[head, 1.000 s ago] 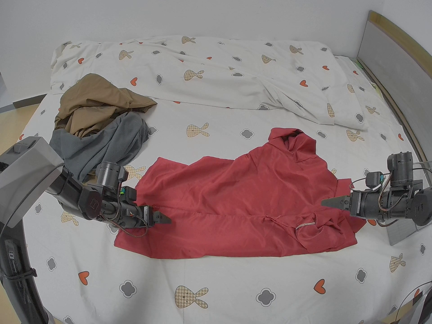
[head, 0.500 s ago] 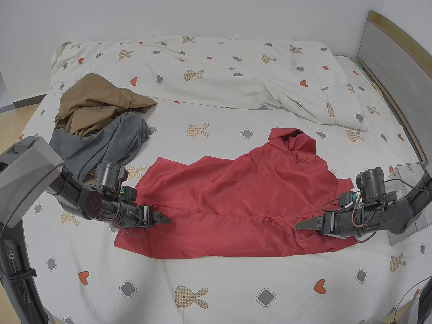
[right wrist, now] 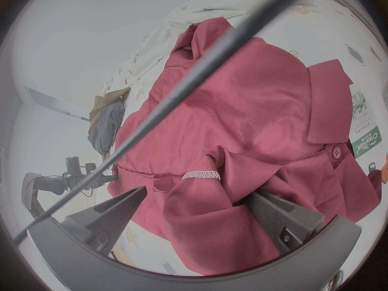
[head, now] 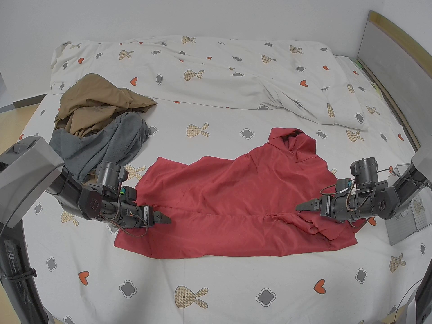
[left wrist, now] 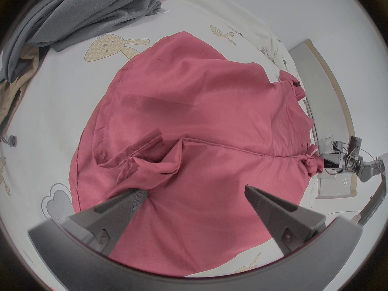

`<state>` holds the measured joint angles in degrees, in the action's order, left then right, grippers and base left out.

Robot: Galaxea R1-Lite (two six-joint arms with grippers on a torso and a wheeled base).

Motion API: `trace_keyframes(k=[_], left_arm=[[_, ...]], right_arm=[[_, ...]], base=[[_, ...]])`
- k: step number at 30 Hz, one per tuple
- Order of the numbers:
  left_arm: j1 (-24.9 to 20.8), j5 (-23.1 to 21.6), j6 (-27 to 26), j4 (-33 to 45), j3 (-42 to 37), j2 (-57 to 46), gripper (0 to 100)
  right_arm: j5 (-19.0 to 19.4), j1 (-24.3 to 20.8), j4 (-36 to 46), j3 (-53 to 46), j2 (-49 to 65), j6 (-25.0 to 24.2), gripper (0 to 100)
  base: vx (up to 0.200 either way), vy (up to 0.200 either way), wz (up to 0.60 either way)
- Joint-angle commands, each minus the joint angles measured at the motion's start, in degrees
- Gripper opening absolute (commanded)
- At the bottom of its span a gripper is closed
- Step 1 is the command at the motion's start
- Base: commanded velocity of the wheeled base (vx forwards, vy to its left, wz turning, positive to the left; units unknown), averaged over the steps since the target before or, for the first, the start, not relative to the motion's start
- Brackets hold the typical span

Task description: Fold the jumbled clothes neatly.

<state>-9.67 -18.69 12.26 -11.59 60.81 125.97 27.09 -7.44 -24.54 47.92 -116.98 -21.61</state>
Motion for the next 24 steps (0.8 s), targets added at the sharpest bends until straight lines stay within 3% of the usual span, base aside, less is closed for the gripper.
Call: trace_keyframes(k=[1, 6, 15, 24], left_arm=[[0.0, -0.03, 0.04, -0.01, 0.01, 0.07, 100], [0.0, -0.03, 0.04, -0.01, 0.1, 0.07, 100], [0.0, -0.03, 0.04, -0.01, 0.01, -0.02, 100], [0.0, -0.03, 0.04, -0.01, 0.01, -0.19, 100]], right_arm=[[-0.02, -0.47, 0.02, -1.16, -0.79, 0.08, 100], [0.07, -0.47, -0.07, -2.22, 0.0, 0.08, 100], [0.07, 1.02, 0.28, -3.71, 12.65, -0.27, 100], [0.07, 0.23, 0.28, -6.17, 15.56, -0.27, 100]], base=[[0.0, 0.0, 0.0], [0.0, 0.0, 0.0], [0.0, 0.0, 0.0], [0.0, 0.0, 0.0]])
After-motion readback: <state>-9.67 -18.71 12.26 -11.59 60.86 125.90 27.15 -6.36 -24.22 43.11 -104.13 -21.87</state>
